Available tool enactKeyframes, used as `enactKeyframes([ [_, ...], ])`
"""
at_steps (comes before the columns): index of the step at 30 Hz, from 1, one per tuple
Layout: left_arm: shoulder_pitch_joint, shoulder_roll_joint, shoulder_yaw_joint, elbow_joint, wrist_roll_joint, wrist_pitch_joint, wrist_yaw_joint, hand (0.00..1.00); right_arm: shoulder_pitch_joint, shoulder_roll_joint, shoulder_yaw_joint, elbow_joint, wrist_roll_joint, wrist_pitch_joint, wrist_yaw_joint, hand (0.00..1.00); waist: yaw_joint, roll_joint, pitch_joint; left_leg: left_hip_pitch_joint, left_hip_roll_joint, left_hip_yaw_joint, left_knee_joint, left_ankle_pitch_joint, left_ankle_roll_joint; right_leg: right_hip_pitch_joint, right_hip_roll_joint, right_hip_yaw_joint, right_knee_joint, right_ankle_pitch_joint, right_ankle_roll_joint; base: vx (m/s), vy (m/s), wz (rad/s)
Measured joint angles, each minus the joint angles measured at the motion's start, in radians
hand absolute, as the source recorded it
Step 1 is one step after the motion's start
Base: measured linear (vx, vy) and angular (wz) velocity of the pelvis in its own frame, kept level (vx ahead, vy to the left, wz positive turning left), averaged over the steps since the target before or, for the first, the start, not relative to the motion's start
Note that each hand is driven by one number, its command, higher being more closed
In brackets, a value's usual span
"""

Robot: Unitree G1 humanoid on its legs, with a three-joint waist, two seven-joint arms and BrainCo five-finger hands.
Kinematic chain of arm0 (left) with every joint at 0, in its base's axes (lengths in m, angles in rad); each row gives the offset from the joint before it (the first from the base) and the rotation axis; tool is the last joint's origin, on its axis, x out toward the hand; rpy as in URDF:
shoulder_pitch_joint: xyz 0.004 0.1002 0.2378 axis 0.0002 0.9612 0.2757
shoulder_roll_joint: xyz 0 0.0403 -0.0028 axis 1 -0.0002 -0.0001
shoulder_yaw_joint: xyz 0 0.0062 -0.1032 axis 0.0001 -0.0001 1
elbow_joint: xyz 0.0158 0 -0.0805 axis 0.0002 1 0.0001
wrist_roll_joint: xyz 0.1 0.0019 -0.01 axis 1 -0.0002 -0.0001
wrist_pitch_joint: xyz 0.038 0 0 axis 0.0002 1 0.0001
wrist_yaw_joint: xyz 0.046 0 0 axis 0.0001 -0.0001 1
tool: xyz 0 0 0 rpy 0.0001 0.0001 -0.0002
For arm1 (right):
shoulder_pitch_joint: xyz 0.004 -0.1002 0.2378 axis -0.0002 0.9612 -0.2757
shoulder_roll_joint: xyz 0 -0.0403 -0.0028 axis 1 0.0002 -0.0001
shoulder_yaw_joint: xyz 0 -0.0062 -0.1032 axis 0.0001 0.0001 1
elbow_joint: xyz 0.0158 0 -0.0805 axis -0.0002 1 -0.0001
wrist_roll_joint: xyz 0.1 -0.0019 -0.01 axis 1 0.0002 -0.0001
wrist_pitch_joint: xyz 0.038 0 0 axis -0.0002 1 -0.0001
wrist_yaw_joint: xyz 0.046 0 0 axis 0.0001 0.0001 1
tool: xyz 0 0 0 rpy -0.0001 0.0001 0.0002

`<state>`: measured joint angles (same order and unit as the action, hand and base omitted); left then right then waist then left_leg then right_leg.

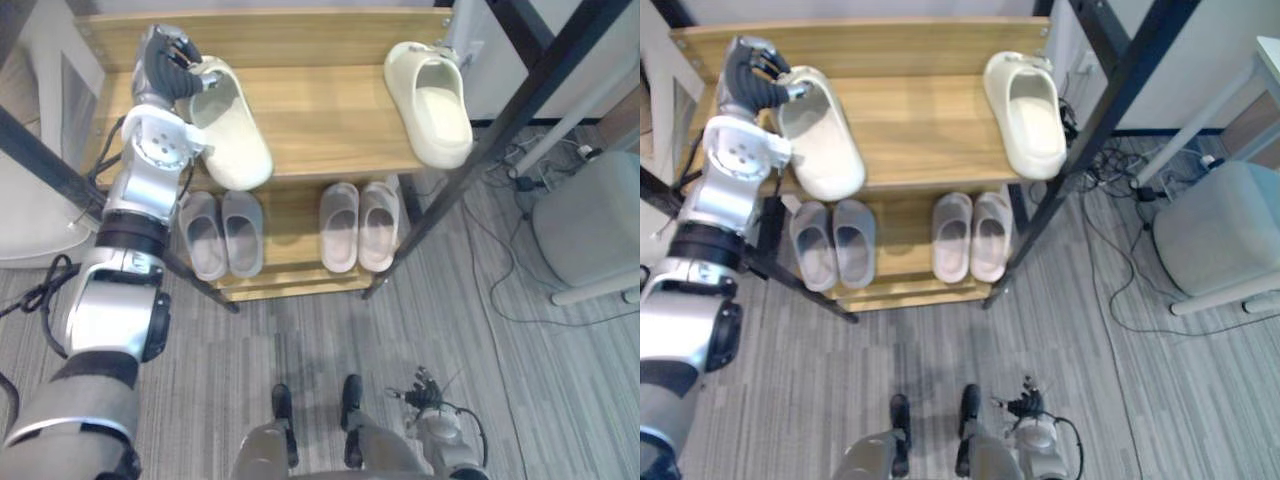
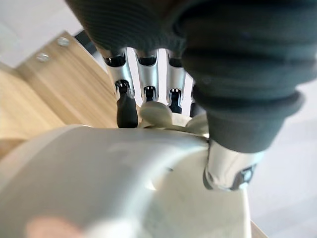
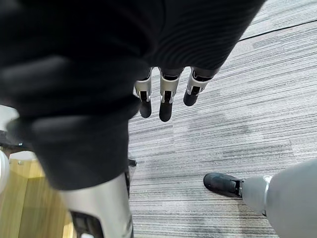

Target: Organize the slippers on the shoe rack

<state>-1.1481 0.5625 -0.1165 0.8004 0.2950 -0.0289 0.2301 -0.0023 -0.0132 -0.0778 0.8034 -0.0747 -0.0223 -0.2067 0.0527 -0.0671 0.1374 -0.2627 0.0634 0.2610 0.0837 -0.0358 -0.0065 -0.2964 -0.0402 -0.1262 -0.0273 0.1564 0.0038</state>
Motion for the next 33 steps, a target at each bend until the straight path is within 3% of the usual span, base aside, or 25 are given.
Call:
enactKeyframes([
  [13,-0.015,-0.001,-0.032,0.010,-0.013,0.007,0.002,1.00,0.002,-0.006,0.003,-0.001,0.005,0.000,0.009,0.00,-0.004,0.013,0.004,0.002,0.005,-0.018,-0.012,0.019,-0.016,0.019,0.008,-0.012,-0.035,0.020,-0.004,0.02,-0.006,0.04],
  [20,-0.004,-0.002,-0.157,-0.113,-0.014,0.012,0.002,1.00,0.004,-0.006,0.003,-0.001,0.005,-0.003,0.010,0.00,-0.001,0.023,0.008,0.002,-0.004,-0.028,-0.042,0.041,-0.016,0.018,0.005,-0.020,-0.046,0.021,-0.005,0.02,0.004,0.05],
  [27,0.015,-0.005,-0.325,-0.300,0.109,-0.017,0.028,1.00,0.006,-0.009,0.003,-0.004,0.004,-0.019,-0.002,0.00,0.000,0.044,0.010,0.001,-0.015,-0.021,-0.049,0.045,-0.019,0.008,-0.001,-0.009,-0.049,0.020,-0.005,0.04,0.025,-0.05],
  [33,0.015,-0.005,-0.393,-0.362,0.200,-0.028,0.078,1.00,0.008,-0.009,0.003,-0.004,0.003,-0.029,-0.012,0.00,-0.001,0.053,0.013,0.000,-0.022,-0.006,-0.049,0.043,-0.016,-0.001,-0.006,0.005,-0.049,0.020,-0.005,0.04,0.027,-0.07],
])
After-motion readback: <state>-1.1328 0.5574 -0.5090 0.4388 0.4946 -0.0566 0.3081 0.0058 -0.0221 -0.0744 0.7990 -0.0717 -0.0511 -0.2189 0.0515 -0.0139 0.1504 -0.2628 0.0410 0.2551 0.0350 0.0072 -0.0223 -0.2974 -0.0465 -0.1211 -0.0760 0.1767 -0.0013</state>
